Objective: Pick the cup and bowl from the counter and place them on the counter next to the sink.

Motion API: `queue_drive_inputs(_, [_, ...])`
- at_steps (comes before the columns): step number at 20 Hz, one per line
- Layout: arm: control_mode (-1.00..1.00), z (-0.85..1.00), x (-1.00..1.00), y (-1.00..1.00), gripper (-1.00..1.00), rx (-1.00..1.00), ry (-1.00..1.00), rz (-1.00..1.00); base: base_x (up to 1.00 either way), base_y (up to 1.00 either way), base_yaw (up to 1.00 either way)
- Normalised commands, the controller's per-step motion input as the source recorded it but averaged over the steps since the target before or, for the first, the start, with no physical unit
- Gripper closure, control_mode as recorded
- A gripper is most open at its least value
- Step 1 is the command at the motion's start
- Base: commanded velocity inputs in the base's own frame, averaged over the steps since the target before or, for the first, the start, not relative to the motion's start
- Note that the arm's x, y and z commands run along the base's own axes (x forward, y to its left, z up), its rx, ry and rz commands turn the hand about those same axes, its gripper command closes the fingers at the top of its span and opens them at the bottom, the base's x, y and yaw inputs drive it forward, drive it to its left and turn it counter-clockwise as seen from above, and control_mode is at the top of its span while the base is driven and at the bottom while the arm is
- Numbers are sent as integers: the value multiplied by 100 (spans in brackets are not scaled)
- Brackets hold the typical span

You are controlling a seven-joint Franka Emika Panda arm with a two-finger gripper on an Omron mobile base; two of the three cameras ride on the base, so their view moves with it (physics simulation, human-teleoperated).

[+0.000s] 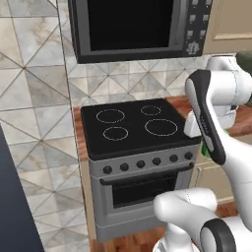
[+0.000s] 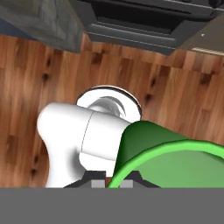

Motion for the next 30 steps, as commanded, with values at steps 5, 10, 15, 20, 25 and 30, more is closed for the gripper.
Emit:
queue_drive_inputs(5, [100,0,0,0,100,0,0,0,39,-42,-41])
queue_drive_inputs(10, [100,0,0,0,100,0,0,0,32,-87,-66])
queue_drive_inputs(15, [100,0,0,0,100,0,0,0,31,-72,-69])
queue_drive_inputs(20, [100,0,0,0,100,0,0,0,28,-58,-73])
queue_drive_inputs(25, [100,0,0,0,100,0,0,0,31,-60,-71])
queue_drive_inputs(30, [100,0,0,0,100,0,0,0,52,-25,-56])
